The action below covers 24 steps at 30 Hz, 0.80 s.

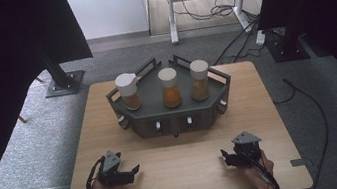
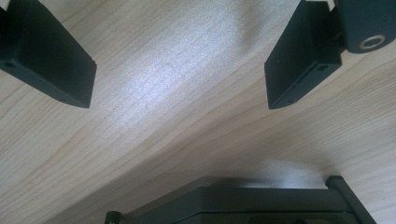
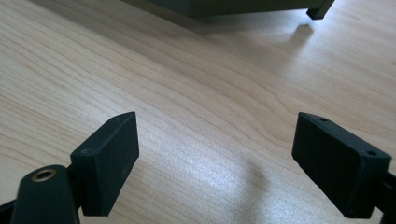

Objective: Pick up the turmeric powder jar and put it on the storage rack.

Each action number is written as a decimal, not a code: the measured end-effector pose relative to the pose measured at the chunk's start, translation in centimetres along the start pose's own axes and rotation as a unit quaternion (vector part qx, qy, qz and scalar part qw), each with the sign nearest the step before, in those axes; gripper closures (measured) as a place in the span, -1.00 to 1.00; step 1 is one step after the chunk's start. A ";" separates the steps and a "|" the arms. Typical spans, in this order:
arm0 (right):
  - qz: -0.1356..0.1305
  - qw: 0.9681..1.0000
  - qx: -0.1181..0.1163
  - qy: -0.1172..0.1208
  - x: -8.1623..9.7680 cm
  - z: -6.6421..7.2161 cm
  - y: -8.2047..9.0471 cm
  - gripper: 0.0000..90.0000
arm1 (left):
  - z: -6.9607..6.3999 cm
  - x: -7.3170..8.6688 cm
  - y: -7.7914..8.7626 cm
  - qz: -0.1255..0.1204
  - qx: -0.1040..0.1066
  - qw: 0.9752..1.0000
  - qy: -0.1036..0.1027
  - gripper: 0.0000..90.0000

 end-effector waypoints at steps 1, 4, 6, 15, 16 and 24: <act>0.002 1.000 0.000 -0.001 0.0 0.0 -0.1 -0.68 | 0.0 0.0 0.0 0.001 0.001 1.000 0.000 -0.80; 0.007 1.000 0.001 -0.004 0.1 -0.1 -0.2 -0.69 | 0.0 0.0 -0.1 0.002 0.001 1.000 -0.002 -0.80; 0.010 1.000 0.003 -0.006 0.2 -0.2 -0.4 -0.69 | 0.0 -0.1 -0.1 0.003 0.002 1.000 -0.003 -0.80; 0.020 1.000 0.002 -0.016 0.4 -0.5 -0.7 -0.70 | 0.1 -0.1 -0.1 0.008 0.004 1.000 -0.003 -0.80; 0.020 1.000 0.001 -0.019 0.4 -0.5 -0.7 -0.70 | 0.1 -0.1 -0.1 0.008 0.003 1.000 -0.004 -0.80; 0.022 0.999 -0.013 -0.045 0.6 -1.2 -0.9 -0.73 | 0.1 -0.1 -0.1 0.008 0.004 1.000 -0.004 -0.80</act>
Point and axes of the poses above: each handheld gripper's, and its own axes: y roughly backward along the jaws, x roughly out of its underside, z roughly to its left, the point moved 3 cm from there along -y, roughly forward along the jaws, and after that the axes turned 12 degrees about -y, right-handed, at the moved point
